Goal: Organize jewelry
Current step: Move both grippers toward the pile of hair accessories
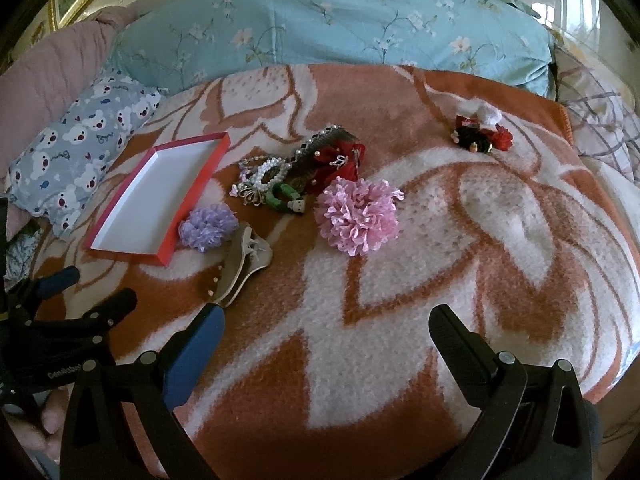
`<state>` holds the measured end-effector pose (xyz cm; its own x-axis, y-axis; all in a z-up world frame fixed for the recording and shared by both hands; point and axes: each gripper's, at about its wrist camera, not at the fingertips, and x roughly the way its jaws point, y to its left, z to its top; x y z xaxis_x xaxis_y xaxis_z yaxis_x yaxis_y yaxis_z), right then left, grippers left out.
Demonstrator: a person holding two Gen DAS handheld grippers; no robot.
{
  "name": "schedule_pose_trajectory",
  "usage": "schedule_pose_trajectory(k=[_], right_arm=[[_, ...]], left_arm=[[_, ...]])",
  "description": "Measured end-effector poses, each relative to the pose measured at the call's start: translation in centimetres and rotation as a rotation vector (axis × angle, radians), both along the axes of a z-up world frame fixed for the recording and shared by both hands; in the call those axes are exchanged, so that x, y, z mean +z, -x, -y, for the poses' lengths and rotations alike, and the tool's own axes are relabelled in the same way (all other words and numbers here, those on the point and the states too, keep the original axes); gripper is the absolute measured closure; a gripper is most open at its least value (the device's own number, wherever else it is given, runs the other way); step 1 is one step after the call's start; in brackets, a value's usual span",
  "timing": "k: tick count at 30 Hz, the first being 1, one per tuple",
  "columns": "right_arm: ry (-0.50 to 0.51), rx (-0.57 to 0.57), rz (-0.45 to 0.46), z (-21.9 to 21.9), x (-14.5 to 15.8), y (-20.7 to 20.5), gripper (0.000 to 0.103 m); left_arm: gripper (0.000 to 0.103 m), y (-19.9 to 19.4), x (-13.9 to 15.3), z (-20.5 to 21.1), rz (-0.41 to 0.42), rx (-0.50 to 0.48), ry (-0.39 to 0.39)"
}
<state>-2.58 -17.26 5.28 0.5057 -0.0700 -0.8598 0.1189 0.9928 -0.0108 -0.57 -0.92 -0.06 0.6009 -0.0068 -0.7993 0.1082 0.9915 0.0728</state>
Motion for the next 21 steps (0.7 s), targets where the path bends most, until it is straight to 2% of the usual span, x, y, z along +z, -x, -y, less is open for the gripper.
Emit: schedule_pose_trajectory(k=[21], right_arm=[[-0.018, -0.008, 0.003, 0.55, -0.10, -0.26, 0.001]], left_arm=[[0.001, -0.77, -0.19, 0.52, -0.013, 0.000, 0.005]])
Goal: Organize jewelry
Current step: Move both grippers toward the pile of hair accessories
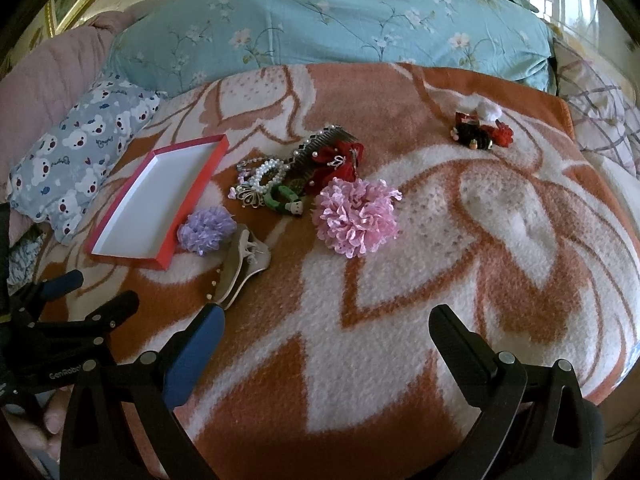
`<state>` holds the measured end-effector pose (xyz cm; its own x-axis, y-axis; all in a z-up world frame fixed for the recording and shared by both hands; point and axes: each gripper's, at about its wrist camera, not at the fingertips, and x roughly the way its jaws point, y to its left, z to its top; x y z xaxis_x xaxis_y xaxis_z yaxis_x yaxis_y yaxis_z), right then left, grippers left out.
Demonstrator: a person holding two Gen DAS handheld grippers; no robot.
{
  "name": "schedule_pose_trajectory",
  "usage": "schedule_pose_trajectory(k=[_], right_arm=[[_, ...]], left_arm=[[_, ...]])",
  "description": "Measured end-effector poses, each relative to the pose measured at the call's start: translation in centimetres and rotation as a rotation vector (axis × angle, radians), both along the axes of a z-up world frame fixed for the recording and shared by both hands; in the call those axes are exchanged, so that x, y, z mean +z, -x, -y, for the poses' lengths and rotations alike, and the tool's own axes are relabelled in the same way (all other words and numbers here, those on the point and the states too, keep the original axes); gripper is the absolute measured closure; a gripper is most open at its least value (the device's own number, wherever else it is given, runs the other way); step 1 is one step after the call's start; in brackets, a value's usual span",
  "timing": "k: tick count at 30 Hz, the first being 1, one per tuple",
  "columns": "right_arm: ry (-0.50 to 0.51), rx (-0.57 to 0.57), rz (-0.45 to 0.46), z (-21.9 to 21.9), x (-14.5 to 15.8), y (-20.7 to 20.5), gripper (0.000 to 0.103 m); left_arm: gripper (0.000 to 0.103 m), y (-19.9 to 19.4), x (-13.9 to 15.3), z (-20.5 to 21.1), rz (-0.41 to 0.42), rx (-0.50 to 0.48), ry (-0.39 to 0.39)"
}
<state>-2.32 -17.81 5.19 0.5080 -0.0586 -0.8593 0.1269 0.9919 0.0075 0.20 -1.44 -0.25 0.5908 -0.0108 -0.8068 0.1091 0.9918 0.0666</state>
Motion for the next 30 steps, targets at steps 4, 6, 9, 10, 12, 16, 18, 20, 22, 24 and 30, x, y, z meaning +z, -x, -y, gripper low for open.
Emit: schedule_pose_trajectory(k=[4, 6, 9, 10, 12, 16, 18, 20, 22, 24, 30], right_arm=[[-0.010, -0.003, 0.001, 0.3, 0.0, -0.1, 0.001], [-0.016, -0.004, 0.001, 0.6, -0.1, -0.2, 0.001], [-0.024, -0.008, -0.002, 0.9, -0.3, -0.3, 0.001], [-0.027, -0.009, -0.003, 0.9, -0.3, -0.4, 0.001], [-0.030, -0.012, -0.005, 1.1, -0.4, -0.5, 0.001], [-0.037, -0.019, -0.009, 1.6, -0.5, -0.8, 0.001], [-0.042, -0.026, -0.011, 1.9, -0.7, -1.0, 0.001], [-0.048, -0.031, -0.015, 2.1, -0.9, -1.2, 0.001], [-0.050, -0.036, -0.019, 2.3, -1.0, -1.3, 0.001], [-0.056, -0.039, -0.020, 2.6, -1.2, -1.4, 0.001], [-0.080, -0.050, -0.004, 3.6, -1.6, -2.4, 0.001]], left_arm=[[0.001, -0.1, -0.1, 0.0, -0.002, -0.002, 0.001], [0.001, -0.3, -0.2, 0.0, -0.005, -0.003, 0.002], [0.001, -0.6, -0.4, 0.2, -0.013, -0.005, 0.004], [0.001, -0.7, -0.4, 0.2, -0.015, -0.006, 0.006], [0.001, -0.9, -0.6, 0.3, -0.022, -0.008, 0.007], [0.001, -1.6, -0.9, 0.5, -0.038, -0.015, 0.015], [0.001, -1.9, -1.1, 0.5, -0.047, -0.020, 0.027], [0.001, -2.2, -1.3, 0.4, -0.058, -0.023, 0.044], [0.001, -2.5, -1.5, 0.3, -0.067, -0.023, 0.056], [0.001, -2.9, -1.7, 0.1, -0.077, -0.023, 0.069], [0.001, -4.0, -2.3, 0.0, -0.097, -0.054, 0.137]])
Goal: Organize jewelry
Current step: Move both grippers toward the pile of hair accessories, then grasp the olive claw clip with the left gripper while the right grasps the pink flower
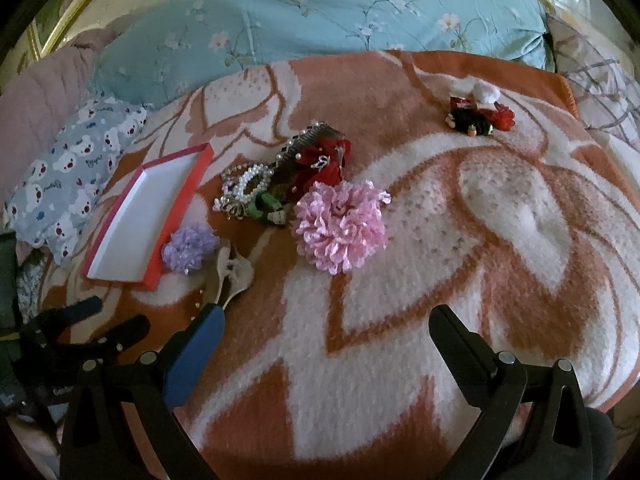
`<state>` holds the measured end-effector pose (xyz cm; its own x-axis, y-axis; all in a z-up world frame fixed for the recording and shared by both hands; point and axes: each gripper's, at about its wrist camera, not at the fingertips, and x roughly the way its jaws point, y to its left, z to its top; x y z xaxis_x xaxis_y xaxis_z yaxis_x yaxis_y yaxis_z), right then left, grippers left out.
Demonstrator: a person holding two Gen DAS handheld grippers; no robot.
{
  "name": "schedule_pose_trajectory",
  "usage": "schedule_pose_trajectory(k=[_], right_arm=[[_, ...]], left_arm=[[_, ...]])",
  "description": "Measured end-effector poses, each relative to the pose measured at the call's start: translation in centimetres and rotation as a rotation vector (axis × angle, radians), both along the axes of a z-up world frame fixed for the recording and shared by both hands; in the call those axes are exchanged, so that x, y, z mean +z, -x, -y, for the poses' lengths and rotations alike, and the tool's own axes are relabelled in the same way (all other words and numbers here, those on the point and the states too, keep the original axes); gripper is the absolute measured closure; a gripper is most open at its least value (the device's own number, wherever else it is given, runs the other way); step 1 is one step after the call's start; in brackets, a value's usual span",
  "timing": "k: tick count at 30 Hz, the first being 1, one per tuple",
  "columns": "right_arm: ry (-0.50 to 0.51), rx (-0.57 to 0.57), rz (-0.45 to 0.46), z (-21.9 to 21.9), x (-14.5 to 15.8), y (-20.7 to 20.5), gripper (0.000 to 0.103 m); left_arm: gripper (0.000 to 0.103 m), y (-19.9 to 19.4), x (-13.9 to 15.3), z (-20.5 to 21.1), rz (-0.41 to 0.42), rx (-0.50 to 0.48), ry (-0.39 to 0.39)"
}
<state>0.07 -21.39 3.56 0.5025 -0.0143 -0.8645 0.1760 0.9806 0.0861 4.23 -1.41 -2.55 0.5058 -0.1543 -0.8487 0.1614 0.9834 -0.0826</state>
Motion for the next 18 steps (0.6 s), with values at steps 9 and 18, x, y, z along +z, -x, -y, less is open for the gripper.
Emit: schedule_pose_trajectory(k=[9, 18], right_arm=[[-0.064, -0.027, -0.026, 2.3, -1.9, -3.5, 0.002], [-0.063, -0.037, -0.084, 3.1, -5.1, -7.4, 0.012]], left_arm=[[0.001, -4.2, -2.6, 1.4, -0.059, -0.069, 0.104], [0.002, -9.1, -6.6, 3.2, -0.136, -0.079, 0.141]])
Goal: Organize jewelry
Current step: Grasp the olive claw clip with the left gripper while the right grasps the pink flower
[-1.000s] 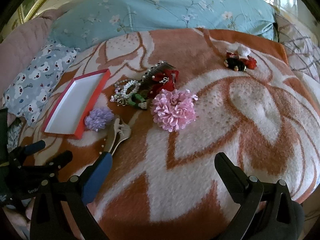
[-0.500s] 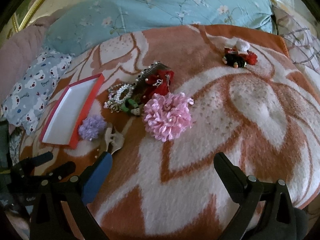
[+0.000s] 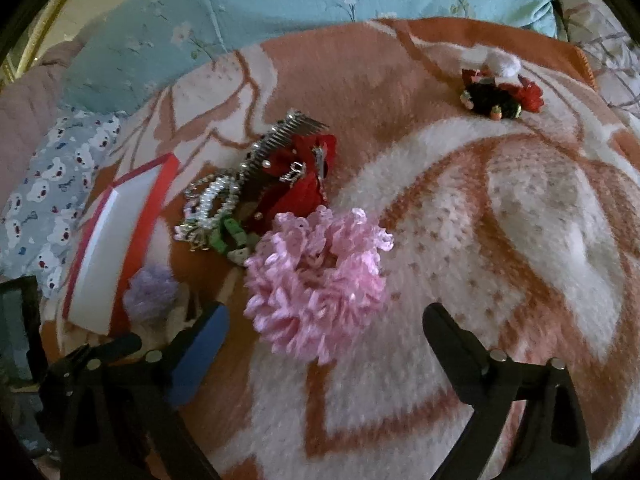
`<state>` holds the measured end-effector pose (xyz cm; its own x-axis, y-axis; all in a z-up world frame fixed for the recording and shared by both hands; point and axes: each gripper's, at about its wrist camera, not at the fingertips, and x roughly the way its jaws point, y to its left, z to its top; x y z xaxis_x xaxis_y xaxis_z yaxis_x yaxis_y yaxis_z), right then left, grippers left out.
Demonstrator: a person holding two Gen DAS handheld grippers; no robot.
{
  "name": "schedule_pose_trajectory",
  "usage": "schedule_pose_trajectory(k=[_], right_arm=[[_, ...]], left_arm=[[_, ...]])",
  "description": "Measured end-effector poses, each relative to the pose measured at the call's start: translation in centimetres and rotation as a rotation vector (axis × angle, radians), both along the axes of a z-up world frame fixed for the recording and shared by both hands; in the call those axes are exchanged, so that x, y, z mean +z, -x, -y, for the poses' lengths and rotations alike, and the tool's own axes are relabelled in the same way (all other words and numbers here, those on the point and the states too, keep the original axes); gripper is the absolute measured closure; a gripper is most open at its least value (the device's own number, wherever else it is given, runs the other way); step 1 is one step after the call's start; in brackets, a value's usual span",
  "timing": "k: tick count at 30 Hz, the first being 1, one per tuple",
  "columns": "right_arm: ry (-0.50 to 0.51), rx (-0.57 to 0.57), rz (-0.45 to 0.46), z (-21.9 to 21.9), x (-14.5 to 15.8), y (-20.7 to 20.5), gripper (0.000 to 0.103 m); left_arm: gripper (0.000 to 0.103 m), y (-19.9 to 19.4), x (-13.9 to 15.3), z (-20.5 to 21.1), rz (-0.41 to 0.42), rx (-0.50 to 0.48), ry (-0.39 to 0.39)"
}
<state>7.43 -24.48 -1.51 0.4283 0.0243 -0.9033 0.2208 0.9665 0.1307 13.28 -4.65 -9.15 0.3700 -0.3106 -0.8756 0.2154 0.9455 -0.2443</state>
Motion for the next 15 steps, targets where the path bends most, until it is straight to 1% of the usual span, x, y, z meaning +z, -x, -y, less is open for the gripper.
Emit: schedule_pose_trajectory(k=[1, 2, 3, 4, 5, 6, 7, 8, 10, 12, 15], right_arm=[[0.002, -0.001, -0.005, 0.0, -0.3, -0.2, 0.019], [0.003, -0.003, -0.016, 0.2, -0.7, -0.3, 0.025], [0.002, -0.006, -0.020, 0.3, -0.8, -0.4, 0.029], [-0.003, -0.006, -0.013, 0.4, -0.9, -0.3, 0.043], [-0.012, -0.007, -0.007, 0.6, -0.8, -0.1, 0.056], [-0.026, -0.010, 0.000, 0.8, -0.7, 0.0, 0.061], [-0.036, -0.012, 0.008, 1.0, -0.5, 0.2, 0.069], [-0.042, -0.017, 0.023, 1.3, -0.2, 0.5, 0.075], [-0.046, -0.026, 0.043, 1.5, 0.5, 1.0, 0.077], [-0.060, -0.032, 0.064, 1.8, 1.3, 1.6, 0.079], [-0.071, -0.029, 0.085, 1.7, 2.2, 2.1, 0.080]], left_arm=[[0.003, -0.4, -0.4, 0.2, -0.005, -0.001, 0.002], [0.007, -0.7, -0.7, 0.4, -0.011, -0.003, 0.004], [0.017, -1.1, -1.2, 0.6, -0.023, -0.007, 0.011], [0.025, -1.4, -1.6, 0.7, -0.035, -0.010, 0.017], [0.038, -1.6, -2.1, 0.8, -0.049, -0.011, 0.021], [0.044, -1.6, -2.2, 0.8, -0.053, -0.017, 0.033], [0.049, -1.7, -2.3, 0.8, -0.050, -0.024, 0.050], [0.053, -1.8, -2.3, 0.8, -0.050, -0.028, 0.056], [0.054, -1.7, -2.1, 1.0, -0.037, -0.034, 0.048], [0.057, -1.3, -1.7, 1.0, -0.026, -0.043, 0.052], [0.057, -0.4, -0.7, 0.8, -0.010, -0.057, 0.082]])
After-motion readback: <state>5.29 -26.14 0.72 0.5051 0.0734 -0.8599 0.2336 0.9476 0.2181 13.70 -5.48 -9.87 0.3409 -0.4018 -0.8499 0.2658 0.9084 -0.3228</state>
